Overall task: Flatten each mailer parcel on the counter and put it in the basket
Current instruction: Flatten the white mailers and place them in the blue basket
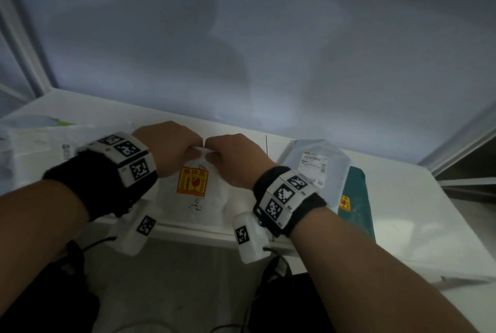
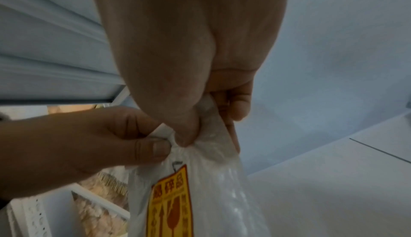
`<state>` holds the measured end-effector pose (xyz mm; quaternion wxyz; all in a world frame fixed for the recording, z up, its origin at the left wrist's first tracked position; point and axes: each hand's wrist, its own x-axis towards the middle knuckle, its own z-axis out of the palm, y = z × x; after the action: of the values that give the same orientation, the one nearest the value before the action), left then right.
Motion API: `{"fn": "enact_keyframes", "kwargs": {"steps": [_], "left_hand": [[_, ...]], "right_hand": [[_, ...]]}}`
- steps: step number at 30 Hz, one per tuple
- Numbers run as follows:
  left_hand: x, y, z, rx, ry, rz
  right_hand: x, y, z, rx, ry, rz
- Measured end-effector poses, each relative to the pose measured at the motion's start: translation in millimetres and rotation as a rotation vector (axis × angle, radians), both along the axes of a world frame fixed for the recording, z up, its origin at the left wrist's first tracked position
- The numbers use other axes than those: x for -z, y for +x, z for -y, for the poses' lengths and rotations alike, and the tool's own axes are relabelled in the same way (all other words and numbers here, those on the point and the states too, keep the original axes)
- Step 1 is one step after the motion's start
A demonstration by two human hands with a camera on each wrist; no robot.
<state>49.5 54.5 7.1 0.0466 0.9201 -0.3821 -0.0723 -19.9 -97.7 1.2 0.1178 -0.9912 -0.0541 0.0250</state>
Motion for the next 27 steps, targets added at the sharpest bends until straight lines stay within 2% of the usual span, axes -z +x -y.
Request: {"fn": "enact_keyframes", "kwargs": {"steps": [4, 13, 21, 27], "left_hand": [[-0.2, 2.6, -0.9, -0.011, 0.01, 0.031], [-3.7, 11.3, -9.9, 0.033, -0.054, -0.058], [-8.0, 15.6, -22.1, 0.04, -0.06, -0.004], [-10.4, 19.5, -22.1, 0.042, -0.1, -0.009]], "right_hand": [[-3.9, -0.8, 1.5, 0.061, 0.008, -0.001], [-8.3, 1.5, 14.6, -0.012, -0.05, 0.074], [-15.1, -0.5, 20.8, -0.005, 0.001, 0.003], [-19.9, -0.2, 22.0, -0.019, -0.05, 0.069]]}}
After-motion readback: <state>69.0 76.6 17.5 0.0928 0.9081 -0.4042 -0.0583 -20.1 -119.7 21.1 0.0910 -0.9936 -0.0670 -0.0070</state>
